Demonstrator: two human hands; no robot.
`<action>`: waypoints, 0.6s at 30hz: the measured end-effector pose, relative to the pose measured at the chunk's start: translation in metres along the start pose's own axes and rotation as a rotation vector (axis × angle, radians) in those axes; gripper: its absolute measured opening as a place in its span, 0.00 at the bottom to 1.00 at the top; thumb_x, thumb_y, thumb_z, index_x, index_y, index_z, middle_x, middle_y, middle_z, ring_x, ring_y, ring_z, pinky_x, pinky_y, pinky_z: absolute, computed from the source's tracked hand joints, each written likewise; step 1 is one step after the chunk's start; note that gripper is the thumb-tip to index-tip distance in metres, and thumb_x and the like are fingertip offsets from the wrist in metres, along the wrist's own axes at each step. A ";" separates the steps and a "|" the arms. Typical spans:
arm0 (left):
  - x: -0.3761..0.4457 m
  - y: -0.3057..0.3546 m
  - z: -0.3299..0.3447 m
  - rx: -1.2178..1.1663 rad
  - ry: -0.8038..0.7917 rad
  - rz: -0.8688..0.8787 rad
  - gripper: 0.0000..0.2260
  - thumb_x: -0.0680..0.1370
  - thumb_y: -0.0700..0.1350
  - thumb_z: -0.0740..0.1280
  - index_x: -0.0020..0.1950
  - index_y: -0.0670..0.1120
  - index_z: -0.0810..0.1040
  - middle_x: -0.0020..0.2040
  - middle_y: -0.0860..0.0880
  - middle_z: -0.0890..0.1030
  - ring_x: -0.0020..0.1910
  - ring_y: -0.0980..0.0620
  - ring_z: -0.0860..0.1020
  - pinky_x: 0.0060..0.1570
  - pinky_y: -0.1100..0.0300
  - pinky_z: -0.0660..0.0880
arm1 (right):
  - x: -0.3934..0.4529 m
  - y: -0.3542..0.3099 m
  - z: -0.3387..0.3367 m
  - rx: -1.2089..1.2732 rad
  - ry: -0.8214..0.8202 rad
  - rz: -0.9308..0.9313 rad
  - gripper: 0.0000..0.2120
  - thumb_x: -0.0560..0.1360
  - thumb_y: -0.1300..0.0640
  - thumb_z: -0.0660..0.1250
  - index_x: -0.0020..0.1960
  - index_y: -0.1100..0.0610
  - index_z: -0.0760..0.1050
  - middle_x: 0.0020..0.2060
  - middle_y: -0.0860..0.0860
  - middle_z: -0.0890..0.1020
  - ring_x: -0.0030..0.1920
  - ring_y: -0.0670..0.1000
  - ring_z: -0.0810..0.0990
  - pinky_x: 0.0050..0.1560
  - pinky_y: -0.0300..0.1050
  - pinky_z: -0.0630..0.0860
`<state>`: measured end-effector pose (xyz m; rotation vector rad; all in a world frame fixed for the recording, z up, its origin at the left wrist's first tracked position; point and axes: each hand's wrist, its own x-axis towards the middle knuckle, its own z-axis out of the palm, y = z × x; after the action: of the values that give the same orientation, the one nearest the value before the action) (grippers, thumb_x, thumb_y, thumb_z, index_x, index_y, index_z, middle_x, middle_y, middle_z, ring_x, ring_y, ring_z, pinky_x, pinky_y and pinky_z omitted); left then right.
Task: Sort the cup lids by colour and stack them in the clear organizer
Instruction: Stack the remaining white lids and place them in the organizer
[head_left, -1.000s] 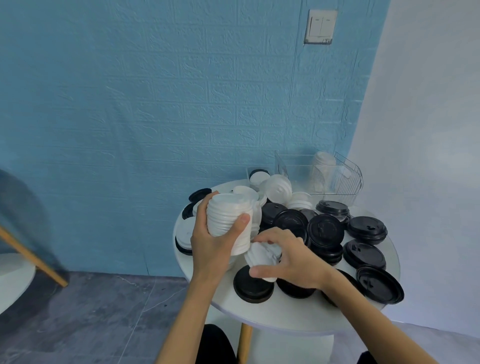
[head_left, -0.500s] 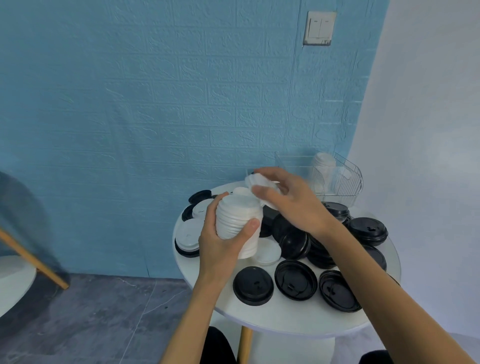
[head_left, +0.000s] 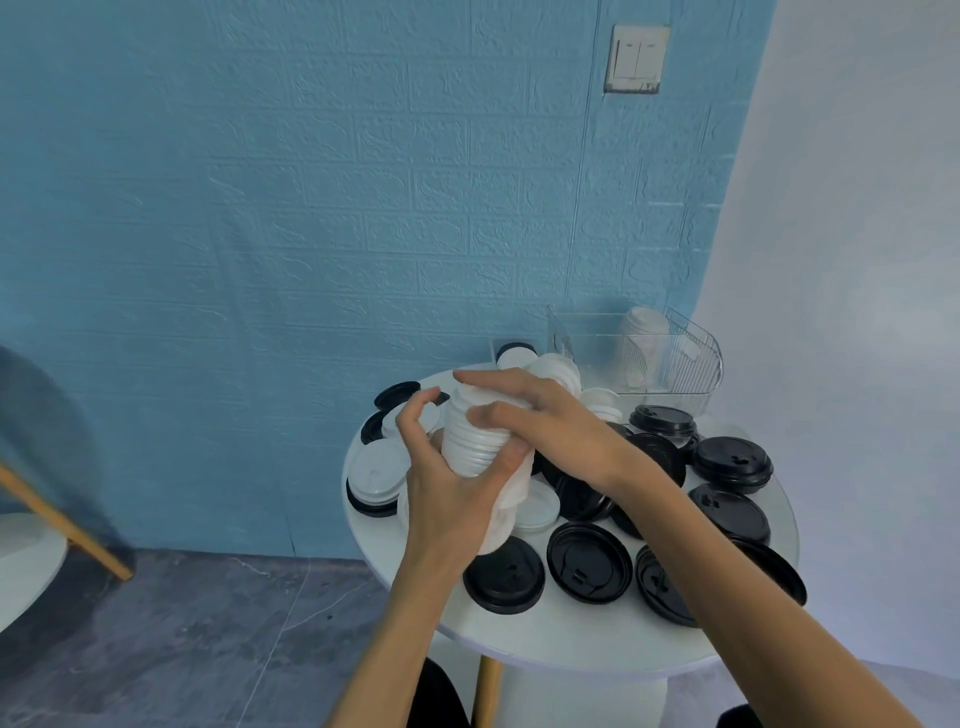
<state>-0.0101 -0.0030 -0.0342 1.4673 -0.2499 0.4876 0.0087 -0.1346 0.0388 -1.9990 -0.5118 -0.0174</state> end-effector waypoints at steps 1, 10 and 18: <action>-0.001 0.001 0.001 0.003 -0.016 0.009 0.39 0.66 0.62 0.80 0.70 0.69 0.62 0.56 0.64 0.81 0.54 0.62 0.82 0.51 0.66 0.76 | 0.000 0.000 -0.002 0.000 -0.009 0.008 0.19 0.78 0.52 0.70 0.68 0.41 0.78 0.66 0.40 0.76 0.66 0.33 0.71 0.62 0.34 0.68; 0.007 -0.014 0.009 0.036 -0.106 0.043 0.37 0.68 0.66 0.73 0.75 0.68 0.64 0.70 0.74 0.69 0.71 0.70 0.68 0.71 0.61 0.67 | 0.000 0.009 0.000 -0.003 0.050 0.041 0.21 0.75 0.45 0.70 0.68 0.42 0.77 0.64 0.40 0.77 0.67 0.38 0.73 0.68 0.40 0.67; 0.005 -0.024 0.013 0.006 -0.106 0.029 0.33 0.68 0.61 0.74 0.72 0.62 0.68 0.67 0.65 0.75 0.68 0.63 0.73 0.68 0.60 0.72 | -0.004 0.020 0.003 -0.003 0.104 0.076 0.21 0.77 0.50 0.72 0.68 0.48 0.71 0.63 0.41 0.76 0.66 0.38 0.73 0.62 0.36 0.68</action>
<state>0.0065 -0.0154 -0.0518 1.4986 -0.3539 0.4347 0.0114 -0.1414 0.0191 -2.0078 -0.3698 -0.0753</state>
